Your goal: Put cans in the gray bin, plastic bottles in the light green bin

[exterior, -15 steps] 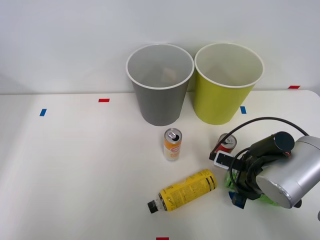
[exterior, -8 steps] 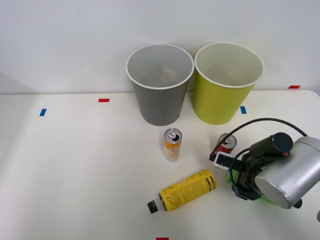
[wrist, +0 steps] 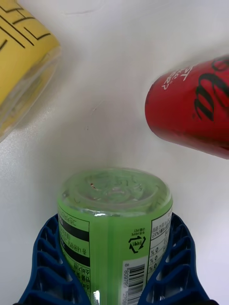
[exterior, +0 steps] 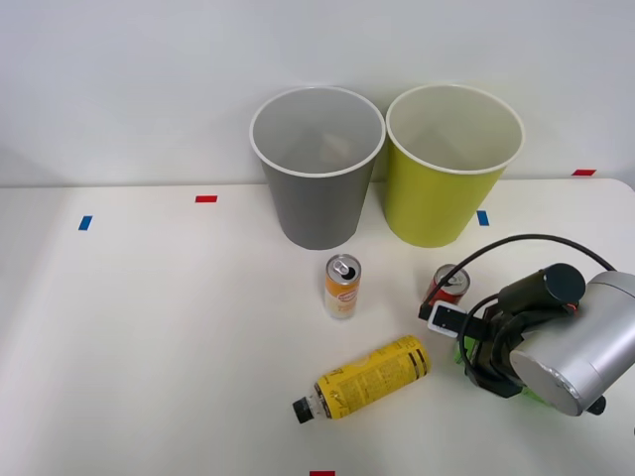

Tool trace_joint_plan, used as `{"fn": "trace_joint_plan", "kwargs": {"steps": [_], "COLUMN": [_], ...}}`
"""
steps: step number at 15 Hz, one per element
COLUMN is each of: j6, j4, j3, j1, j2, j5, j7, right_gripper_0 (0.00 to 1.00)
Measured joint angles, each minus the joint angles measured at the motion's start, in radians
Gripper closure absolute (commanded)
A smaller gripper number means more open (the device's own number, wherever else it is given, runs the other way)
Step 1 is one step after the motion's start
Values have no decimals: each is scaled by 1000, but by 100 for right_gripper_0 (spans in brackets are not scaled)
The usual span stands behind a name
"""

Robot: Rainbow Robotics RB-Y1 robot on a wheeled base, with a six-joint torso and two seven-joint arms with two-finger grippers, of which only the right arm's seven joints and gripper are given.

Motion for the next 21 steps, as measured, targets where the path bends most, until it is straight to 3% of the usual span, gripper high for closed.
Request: {"fn": "trace_joint_plan", "kwargs": {"steps": [2,6,11,18,21], "j6": [65,181,183,177,84], "j4": [-50,-153,-191,-193,-193], "j3": [-27,-171,-314,-568,-628], "j1": [0,0,-8,-82,-95], "j2": [-2,27,72,208,240], "j5": [-12,-158,-306,-597,-712], "j7": [-3,-11,-15,-28,-47], "right_gripper_0": [100,100,100,100,100]}}
